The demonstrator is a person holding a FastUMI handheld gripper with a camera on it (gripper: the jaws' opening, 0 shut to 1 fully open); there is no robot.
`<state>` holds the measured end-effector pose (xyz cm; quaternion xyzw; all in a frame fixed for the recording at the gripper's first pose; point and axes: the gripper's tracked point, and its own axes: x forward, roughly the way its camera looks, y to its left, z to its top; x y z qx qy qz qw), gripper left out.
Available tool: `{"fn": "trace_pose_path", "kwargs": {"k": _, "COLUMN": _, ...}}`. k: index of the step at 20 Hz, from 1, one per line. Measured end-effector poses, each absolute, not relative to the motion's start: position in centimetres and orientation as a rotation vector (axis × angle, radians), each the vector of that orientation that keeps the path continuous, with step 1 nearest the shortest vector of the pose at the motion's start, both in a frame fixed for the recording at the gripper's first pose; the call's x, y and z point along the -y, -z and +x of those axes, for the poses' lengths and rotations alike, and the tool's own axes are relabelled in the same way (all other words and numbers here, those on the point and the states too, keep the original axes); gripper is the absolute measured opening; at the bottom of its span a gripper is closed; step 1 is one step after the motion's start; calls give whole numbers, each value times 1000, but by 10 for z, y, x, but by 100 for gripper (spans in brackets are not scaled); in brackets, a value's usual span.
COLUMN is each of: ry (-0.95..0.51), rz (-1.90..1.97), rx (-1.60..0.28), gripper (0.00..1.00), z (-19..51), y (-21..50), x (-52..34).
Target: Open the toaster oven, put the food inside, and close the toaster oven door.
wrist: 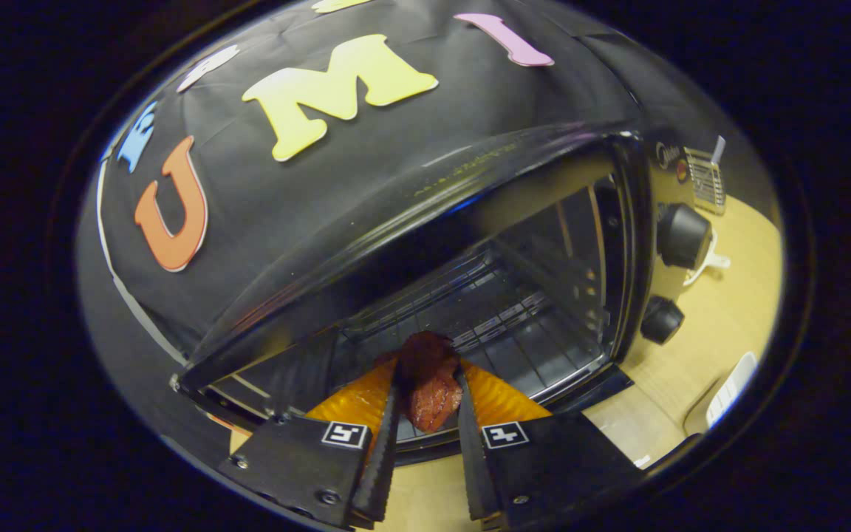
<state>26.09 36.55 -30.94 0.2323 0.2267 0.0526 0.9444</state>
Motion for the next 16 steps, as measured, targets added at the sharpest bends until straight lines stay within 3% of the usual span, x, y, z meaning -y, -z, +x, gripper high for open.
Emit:
{"fn": "trace_pose_path", "kwargs": {"k": 3, "ry": -99, "rz": 313, "rx": -468, "gripper": 69, "z": 256, "y": 315, "x": -359}}
{"fn": "trace_pose_path", "kwargs": {"k": 5, "ry": -120, "rz": 276, "rx": -449, "gripper": 78, "z": 249, "y": 310, "x": -359}}
{"fn": "trace_pose_path", "kwargs": {"k": 16, "ry": -248, "rz": 90, "rx": -457, "gripper": 80, "z": 172, "y": 266, "x": -341}}
